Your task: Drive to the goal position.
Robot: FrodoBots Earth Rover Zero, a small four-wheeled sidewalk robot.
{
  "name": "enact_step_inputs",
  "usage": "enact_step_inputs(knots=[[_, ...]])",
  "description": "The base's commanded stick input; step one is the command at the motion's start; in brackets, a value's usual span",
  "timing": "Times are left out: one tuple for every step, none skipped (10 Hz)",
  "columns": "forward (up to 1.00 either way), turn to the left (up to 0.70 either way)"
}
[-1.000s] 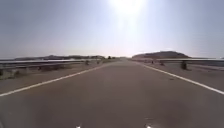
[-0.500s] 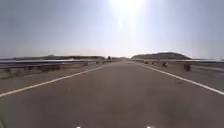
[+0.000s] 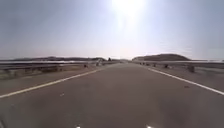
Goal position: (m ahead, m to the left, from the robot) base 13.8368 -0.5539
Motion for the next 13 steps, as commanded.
enact_step_inputs(knots=[[0.7, 0.0], [0.7, 0.0], [0.7, 0.0], [0.7, 0.0], [0.7, 0.0], [0.7, 0.0], [0.7, 0.0], [0.7, 0.0], [0.7, 0.0], [0.7, 0.0], [0.7, 0.0], [0.7, 0.0], [0.7, 0.0]])
